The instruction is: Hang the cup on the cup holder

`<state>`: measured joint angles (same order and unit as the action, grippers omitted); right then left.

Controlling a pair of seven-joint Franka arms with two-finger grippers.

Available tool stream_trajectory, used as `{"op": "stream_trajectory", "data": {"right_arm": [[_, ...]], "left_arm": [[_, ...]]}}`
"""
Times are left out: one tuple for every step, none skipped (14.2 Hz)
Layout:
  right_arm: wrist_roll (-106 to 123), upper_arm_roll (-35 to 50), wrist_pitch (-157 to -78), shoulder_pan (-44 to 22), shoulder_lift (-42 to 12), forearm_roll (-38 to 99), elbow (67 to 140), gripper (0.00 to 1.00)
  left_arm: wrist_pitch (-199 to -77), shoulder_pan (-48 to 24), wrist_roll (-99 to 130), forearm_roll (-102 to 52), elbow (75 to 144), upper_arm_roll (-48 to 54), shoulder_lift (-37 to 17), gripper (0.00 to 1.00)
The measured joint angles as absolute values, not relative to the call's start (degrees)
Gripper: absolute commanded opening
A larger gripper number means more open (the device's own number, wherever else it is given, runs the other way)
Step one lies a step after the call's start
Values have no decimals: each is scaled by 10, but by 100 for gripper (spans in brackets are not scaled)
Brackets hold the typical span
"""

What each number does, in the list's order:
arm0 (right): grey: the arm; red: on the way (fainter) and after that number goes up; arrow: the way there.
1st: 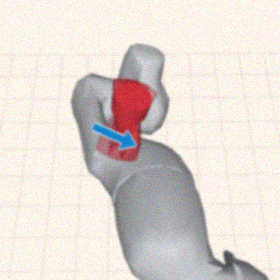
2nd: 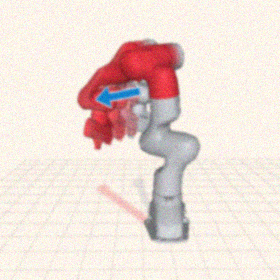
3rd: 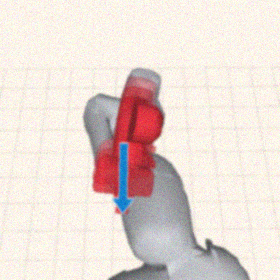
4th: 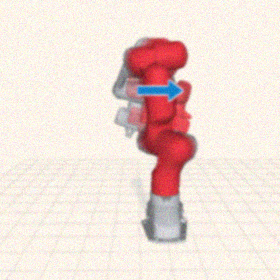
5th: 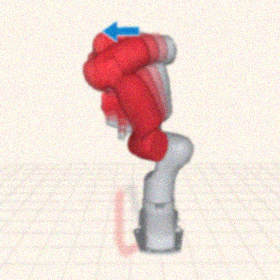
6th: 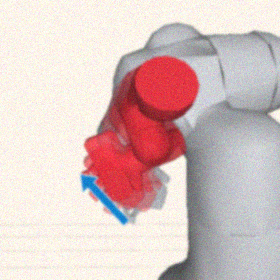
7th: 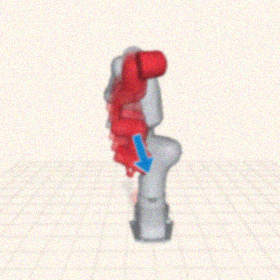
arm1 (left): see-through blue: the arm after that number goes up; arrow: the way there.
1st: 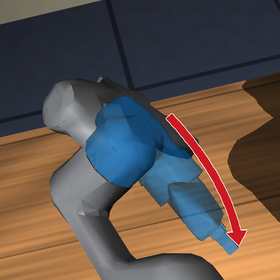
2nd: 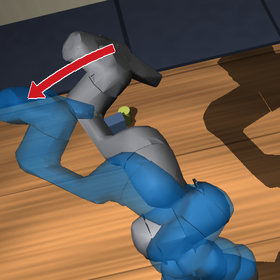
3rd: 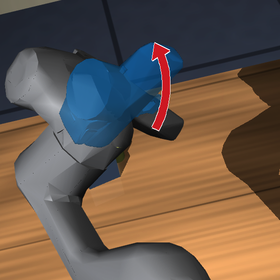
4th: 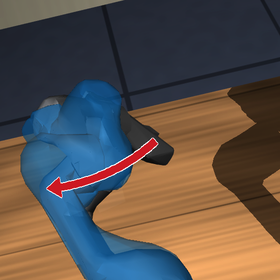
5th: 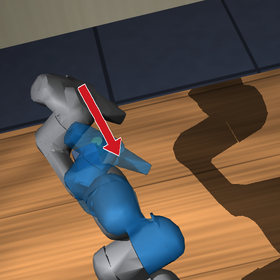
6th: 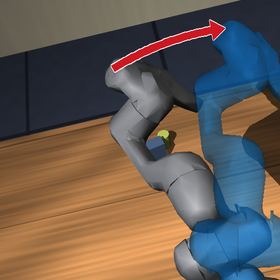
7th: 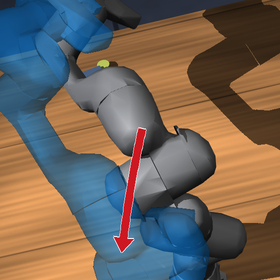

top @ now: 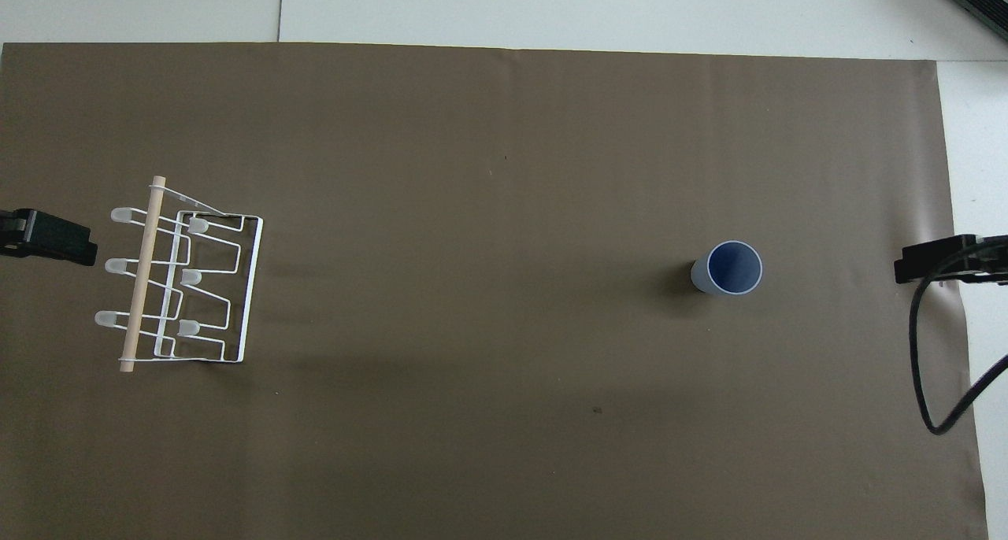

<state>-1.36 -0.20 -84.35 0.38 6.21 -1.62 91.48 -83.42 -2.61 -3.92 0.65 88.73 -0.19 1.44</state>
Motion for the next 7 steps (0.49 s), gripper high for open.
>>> {"op": "stream_trajectory", "data": {"right_arm": [[-14,-2,-843,4,62,-16,915,100],[-14,-2,-843,4,62,-16,916,100],[-14,-2,-843,4,62,-16,916,100],[-14,-2,-843,4,62,-16,917,100],[-14,-2,-843,4,62,-16,917,100],[-14,-2,-844,4,63,-16,918,100],[-14,-1,-844,4,63,-16,918,100]], "left_arm": [[-834,-26,-39,6,887,-2,14,100],[-834,-26,-39,6,887,-2,14,100],[-834,-26,-39,6,887,-2,14,100],[-834,-26,-39,6,887,-3,14,100],[-834,-26,-39,6,887,-3,14,100],[-834,-26,-39,6,887,-3,14,100],[-834,-26,-39,6,887,-3,14,100]]}}
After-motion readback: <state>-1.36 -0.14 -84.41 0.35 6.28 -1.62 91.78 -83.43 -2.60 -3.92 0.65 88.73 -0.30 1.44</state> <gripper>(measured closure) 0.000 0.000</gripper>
